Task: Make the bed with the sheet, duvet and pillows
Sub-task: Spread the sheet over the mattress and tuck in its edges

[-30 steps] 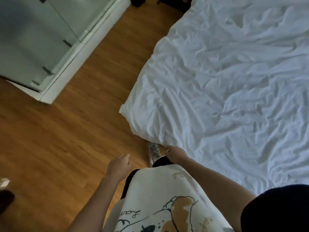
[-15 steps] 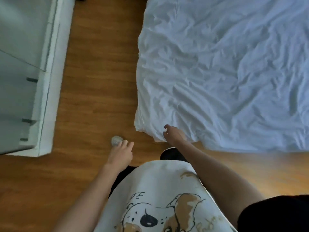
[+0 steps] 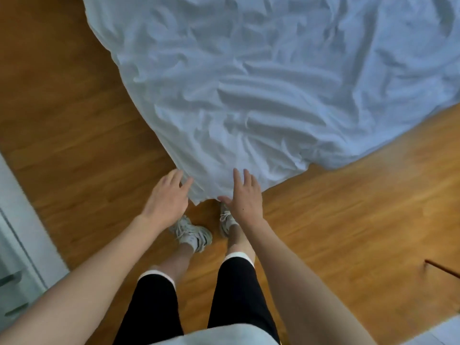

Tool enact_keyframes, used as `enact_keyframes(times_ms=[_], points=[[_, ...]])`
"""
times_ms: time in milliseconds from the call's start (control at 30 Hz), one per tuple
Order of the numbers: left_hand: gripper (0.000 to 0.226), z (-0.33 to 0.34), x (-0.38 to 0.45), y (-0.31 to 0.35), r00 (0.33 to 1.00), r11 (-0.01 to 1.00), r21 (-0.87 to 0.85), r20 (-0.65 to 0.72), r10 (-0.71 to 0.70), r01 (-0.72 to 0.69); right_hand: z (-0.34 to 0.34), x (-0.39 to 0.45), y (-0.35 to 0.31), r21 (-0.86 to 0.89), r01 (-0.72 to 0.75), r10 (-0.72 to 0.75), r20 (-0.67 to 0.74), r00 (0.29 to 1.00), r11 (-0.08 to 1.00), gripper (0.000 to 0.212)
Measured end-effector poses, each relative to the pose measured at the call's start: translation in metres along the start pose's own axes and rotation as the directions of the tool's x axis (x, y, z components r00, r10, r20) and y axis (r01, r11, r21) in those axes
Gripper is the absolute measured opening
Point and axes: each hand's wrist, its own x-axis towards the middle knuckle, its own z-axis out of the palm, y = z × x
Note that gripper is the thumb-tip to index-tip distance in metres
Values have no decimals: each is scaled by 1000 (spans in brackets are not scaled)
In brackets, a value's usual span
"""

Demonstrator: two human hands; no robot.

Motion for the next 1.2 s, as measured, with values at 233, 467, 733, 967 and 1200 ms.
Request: enact_keyframes(times_ms=[233,467,733,967,1200], points=[[98,55,120,-4,985,953,260,-35,167,-152,73,77,11,-168,8,-51,-255,966,986,89],[50,43,122,-10,922,955,73,-248,297,-287,54,80,9,-131,119,-160,-375,913,984,26],[35,9,19,-29,944,952,46,-126,307,-303,38,-14,-49,42,144,-146,49,988,989,13],[33,-23,-71,-52,977,961,211,156,145,-177,-3,-59,-81,-38,28,-23,127,992,999,21],[33,-86,-148,-102,1000,999,-27,-14,-17,16,-39,-106,-136,47,-97,85,213,973,994,33]])
